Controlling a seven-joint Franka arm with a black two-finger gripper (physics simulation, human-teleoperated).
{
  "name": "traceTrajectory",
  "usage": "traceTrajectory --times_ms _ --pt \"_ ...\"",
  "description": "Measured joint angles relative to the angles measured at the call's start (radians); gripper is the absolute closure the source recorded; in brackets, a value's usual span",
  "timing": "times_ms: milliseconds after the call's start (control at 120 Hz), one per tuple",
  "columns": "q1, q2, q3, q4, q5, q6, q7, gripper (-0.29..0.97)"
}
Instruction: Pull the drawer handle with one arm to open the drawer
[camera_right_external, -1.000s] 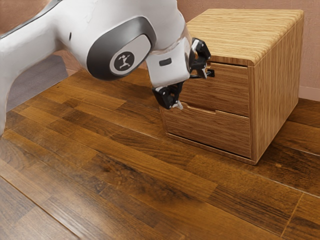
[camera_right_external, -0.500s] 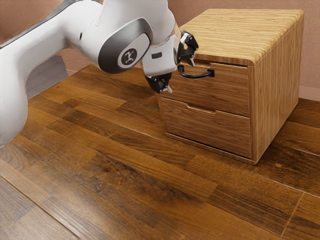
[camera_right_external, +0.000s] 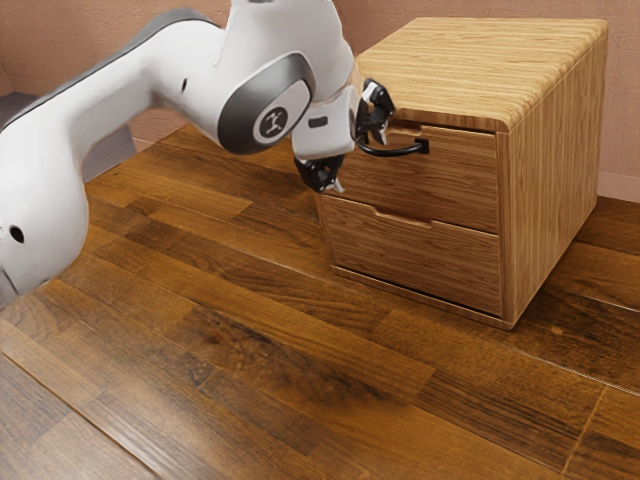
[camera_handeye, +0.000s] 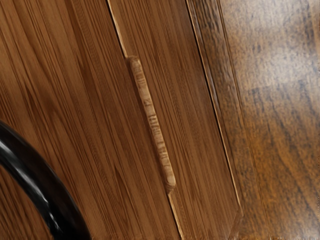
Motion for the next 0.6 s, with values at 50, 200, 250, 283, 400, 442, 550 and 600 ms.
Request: traceTrajectory --times_ms 50,200,250,283,400,442,550,600 --pt "-0.001 -0.001 0.003 -0.004 -0.001 -0.004 0.003 0.02" --pt "-0.002 -0.002 0.013 -0.009 -0.007 -0.02 0.009 0.0" --pt "-0.002 -0.002 0.014 -0.009 -0.008 -0.023 0.011 0.0" --pt "-0.002 -0.002 0.014 -0.009 -0.009 -0.025 0.012 -0.01" --pt "-0.003 -0.001 0.015 -0.009 -0.01 -0.029 0.015 0.0" --pt "-0.002 -0.001 0.015 -0.009 -0.01 -0.03 0.017 0.0" --pt "-0.005 -0.003 0.016 -0.016 -0.011 -0.038 0.019 0.0" --pt "-0.007 -0.008 0.015 -0.017 -0.014 -0.048 0.02 0.02"
